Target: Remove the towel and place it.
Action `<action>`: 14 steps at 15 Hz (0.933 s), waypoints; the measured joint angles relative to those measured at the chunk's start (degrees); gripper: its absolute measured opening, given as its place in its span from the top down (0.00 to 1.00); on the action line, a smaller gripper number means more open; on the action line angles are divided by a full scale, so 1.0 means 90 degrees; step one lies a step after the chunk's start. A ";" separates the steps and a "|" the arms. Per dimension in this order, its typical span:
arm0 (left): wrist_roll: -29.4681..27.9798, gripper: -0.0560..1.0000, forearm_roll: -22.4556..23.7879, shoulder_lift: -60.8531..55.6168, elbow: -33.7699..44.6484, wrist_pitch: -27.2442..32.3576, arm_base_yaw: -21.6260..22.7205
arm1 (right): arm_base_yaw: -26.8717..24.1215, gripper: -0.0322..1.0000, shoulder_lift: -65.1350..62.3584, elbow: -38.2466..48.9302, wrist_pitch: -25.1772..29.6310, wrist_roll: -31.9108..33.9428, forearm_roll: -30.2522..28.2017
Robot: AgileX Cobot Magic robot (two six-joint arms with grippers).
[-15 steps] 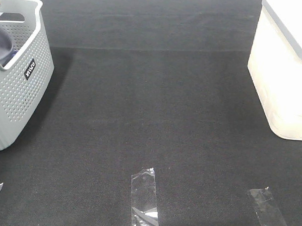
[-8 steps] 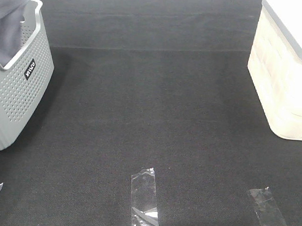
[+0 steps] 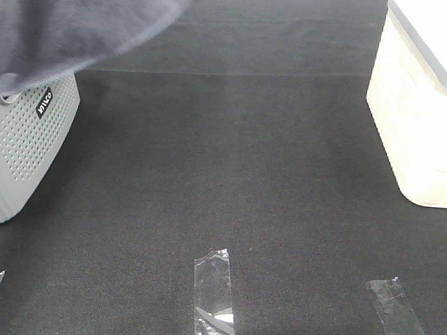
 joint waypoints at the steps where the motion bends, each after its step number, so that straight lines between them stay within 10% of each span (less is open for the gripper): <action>1: 0.0038 0.95 0.0006 0.0000 0.0000 0.0051 -0.0286 | 0.0000 0.23 0.0000 0.0000 0.0000 0.0000 0.0000; 11: 0.0102 0.95 0.1248 0.0159 0.0000 0.0929 -0.1891 | 0.0000 0.23 0.1127 -0.0025 -0.0070 0.0000 0.0070; 14: 0.0102 0.95 0.1286 0.0159 0.0000 0.0968 -0.1935 | 0.0000 0.23 0.1719 -0.0057 -0.0974 -0.0045 0.0789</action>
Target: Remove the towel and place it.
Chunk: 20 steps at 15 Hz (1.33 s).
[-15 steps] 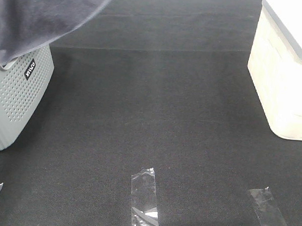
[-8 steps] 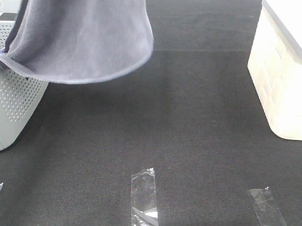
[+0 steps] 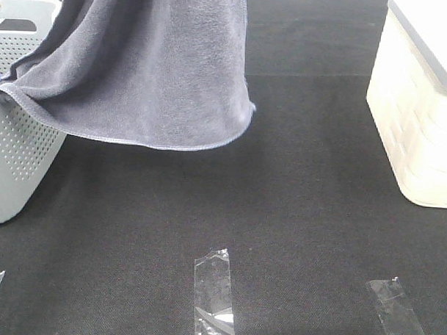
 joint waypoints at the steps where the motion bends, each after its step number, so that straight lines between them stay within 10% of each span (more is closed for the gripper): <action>1: 0.0000 0.95 0.0006 0.0000 0.0000 0.0000 0.0000 | 0.0000 0.23 0.0274 0.0000 -0.0414 -0.0223 0.0471; 7: 0.0025 0.95 0.0013 0.0000 0.0000 0.0006 0.0000 | 0.0000 0.23 0.2648 -0.0051 -0.1350 -0.4756 0.4584; 12: 0.0076 0.95 -0.0134 0.0000 0.0000 0.0013 -0.0051 | 0.0000 0.23 0.5010 -0.0051 -0.0433 -0.9155 0.7690; 17: 0.0045 0.95 -0.0045 0.0000 0.0000 0.0019 -0.0783 | 0.0000 0.23 0.5825 -0.0127 0.0229 -0.9957 0.8174; 20: -0.0306 0.95 0.0993 -0.0197 0.0000 0.0038 -0.1273 | 0.0115 0.23 0.6233 -0.0127 0.0242 -1.0180 0.8174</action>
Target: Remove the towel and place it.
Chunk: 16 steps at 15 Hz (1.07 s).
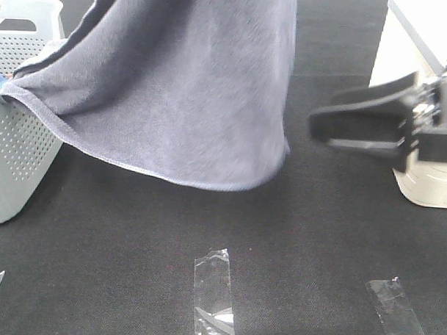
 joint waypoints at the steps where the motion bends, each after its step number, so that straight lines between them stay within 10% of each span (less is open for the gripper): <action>1: -0.0045 0.95 0.0223 -0.0115 0.0013 -0.0006 -0.0095 | 0.0267 0.23 0.0185 0.0000 -0.0013 -0.0172 -0.0006; 6: 0.0127 0.95 0.0267 -0.0624 0.1089 0.0032 -0.0146 | 0.1687 0.23 0.0885 0.0000 -0.1070 -0.0541 0.0070; 16: 0.0229 0.95 0.0083 -0.0643 0.1140 0.0038 -0.0146 | 0.1738 0.27 0.1668 -0.0006 -0.0859 -0.0662 0.0452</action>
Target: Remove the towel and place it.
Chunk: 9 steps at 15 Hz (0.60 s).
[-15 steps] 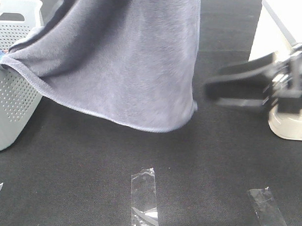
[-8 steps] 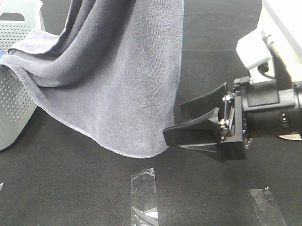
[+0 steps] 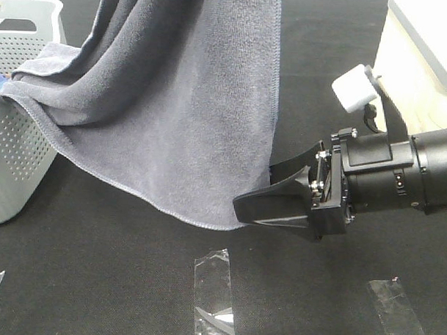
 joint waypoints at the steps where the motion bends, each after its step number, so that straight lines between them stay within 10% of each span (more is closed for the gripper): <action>1: 0.0000 0.95 0.0000 0.0000 0.0000 0.0000 0.0000 | 0.0000 0.34 0.0013 0.0000 0.0006 -0.0057 -0.0019; 9: 0.0006 0.95 0.0051 0.0000 0.0000 0.0000 0.0000 | 0.0000 0.80 0.0013 0.0000 0.0038 0.0064 -0.0554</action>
